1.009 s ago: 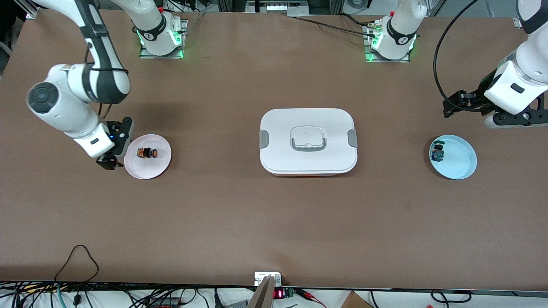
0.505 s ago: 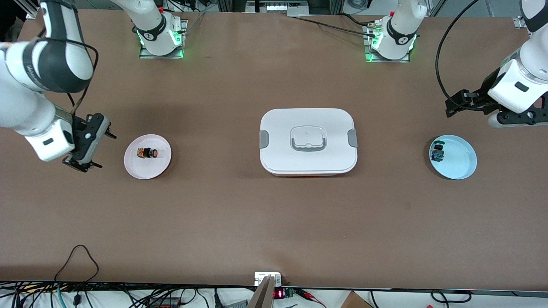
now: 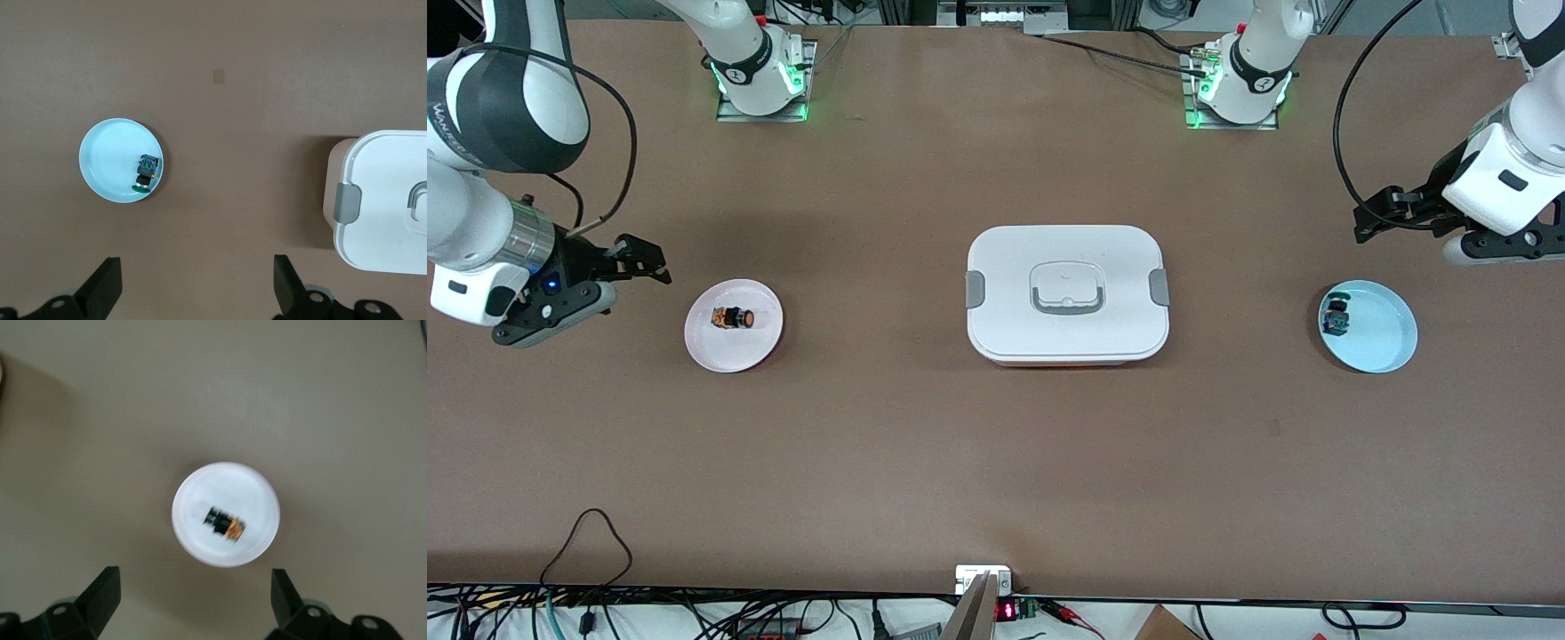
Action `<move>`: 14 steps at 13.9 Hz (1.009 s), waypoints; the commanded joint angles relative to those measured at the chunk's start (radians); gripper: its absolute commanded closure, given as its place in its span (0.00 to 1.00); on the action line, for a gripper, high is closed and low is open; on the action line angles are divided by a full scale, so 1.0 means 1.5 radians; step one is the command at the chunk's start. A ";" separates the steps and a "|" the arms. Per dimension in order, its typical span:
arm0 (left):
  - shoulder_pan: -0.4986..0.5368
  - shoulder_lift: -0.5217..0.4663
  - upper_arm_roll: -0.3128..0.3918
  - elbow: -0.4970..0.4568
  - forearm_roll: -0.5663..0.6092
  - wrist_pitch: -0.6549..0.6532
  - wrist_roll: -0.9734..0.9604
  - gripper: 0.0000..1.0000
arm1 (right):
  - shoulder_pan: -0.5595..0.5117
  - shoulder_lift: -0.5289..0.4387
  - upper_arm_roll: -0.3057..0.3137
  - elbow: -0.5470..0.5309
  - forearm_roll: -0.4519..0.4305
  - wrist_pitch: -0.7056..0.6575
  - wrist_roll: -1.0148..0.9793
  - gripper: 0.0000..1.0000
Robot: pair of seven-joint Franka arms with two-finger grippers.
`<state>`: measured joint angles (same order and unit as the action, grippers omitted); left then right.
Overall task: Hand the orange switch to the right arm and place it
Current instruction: 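Open the right gripper and raise it away from the white plate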
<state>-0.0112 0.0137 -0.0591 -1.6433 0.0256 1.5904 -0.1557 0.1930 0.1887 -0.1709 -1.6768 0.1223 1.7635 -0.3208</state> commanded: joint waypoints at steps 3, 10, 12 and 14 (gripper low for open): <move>0.000 -0.009 -0.001 0.007 -0.007 -0.018 -0.001 0.00 | 0.004 -0.033 -0.003 0.027 -0.082 -0.059 0.147 0.00; -0.001 -0.007 -0.005 0.017 -0.007 -0.027 -0.002 0.00 | -0.101 -0.033 -0.018 0.108 -0.032 -0.175 0.184 0.00; -0.001 -0.007 -0.005 0.017 -0.007 -0.027 -0.001 0.00 | -0.093 -0.035 -0.018 0.106 -0.041 -0.180 0.187 0.00; -0.001 -0.007 -0.005 0.016 -0.007 -0.027 -0.001 0.00 | -0.082 -0.063 -0.015 0.059 -0.049 -0.150 0.201 0.00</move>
<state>-0.0127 0.0078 -0.0657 -1.6349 0.0256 1.5702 -0.1557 0.0492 0.1341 -0.2043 -1.5327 0.0586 1.5175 -0.0645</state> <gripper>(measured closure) 0.000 0.000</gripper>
